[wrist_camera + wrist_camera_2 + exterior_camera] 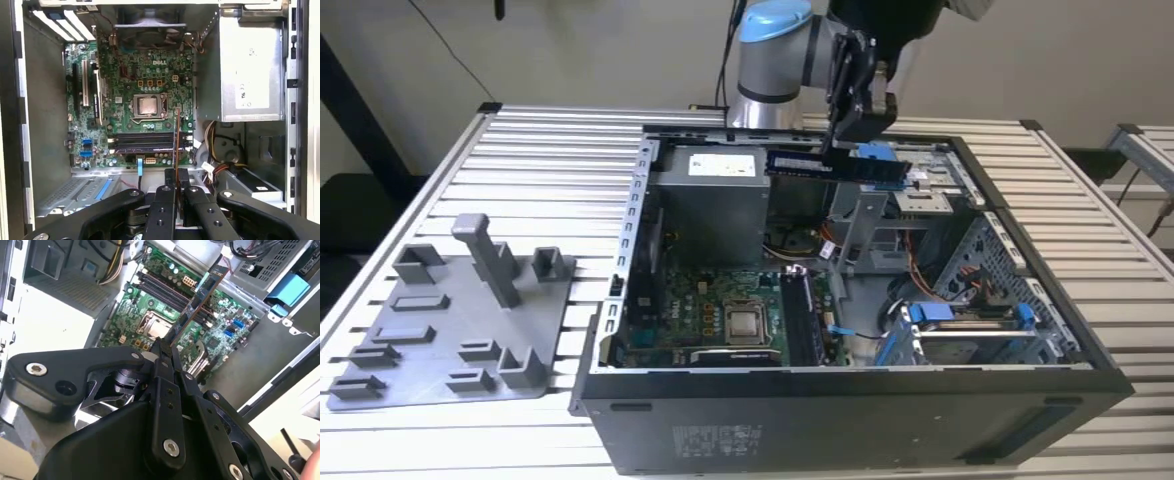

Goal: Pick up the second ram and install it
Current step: 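Insert the second ram into the second slot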

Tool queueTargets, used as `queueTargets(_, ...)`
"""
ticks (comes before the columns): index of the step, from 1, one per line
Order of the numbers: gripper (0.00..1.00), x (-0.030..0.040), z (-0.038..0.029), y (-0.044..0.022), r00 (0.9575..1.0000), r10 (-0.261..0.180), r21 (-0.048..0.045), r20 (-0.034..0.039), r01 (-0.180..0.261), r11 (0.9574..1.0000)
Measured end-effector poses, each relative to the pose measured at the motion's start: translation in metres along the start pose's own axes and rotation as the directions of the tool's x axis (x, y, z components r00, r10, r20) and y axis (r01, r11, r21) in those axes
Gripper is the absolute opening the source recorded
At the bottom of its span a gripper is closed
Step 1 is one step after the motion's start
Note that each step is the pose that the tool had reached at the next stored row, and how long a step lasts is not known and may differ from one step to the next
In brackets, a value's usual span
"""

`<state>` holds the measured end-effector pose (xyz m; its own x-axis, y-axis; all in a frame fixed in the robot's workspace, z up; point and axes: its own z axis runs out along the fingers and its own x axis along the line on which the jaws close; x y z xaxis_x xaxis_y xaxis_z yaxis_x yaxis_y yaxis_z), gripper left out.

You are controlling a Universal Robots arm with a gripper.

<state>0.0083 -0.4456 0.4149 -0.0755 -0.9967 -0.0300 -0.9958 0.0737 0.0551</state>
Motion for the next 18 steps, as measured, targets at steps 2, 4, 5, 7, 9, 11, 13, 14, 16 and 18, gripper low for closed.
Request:
queueTargets(2,0.13,0.0000,0.0000,0.0000,0.9997,0.025,0.0007,0.0014,-0.025,0.9997)
queueTargets(4,0.13,0.0000,0.0000,0.0000,0.9989,0.046,0.0013,0.0025,-0.046,0.9989)
queueTargets(5,0.13,0.0000,0.0000,0.0000,0.9984,0.056,0.0016,0.0031,-0.056,0.9984)
queueTargets(7,0.13,0.0000,0.0000,0.0000,0.9968,0.080,0.0022,0.0045,-0.080,0.9968)
queueTargets(9,0.13,0.0000,0.0000,0.0000,0.9944,0.105,0.0029,0.0059,-0.105,0.9945)
queueTargets(11,0.13,0.0000,0.0000,0.0000,0.9910,0.133,0.0035,0.0075,-0.133,0.9911)
queueTargets(13,0.13,0.0000,0.0001,0.0000,0.9853,0.170,0.0043,0.0098,-0.170,0.9854)
queueTargets(14,0.13,0.0000,0.0001,0.0000,0.9828,0.184,0.0046,0.0107,-0.184,0.9828)
queueTargets(16,0.13,0.0000,0.0002,0.0000,0.9770,0.213,0.0051,0.0125,-0.213,0.9771)
queueTargets(18,0.13,0.0000,0.0003,0.0000,0.9705,0.241,0.0056,0.0141,-0.241,0.9705)
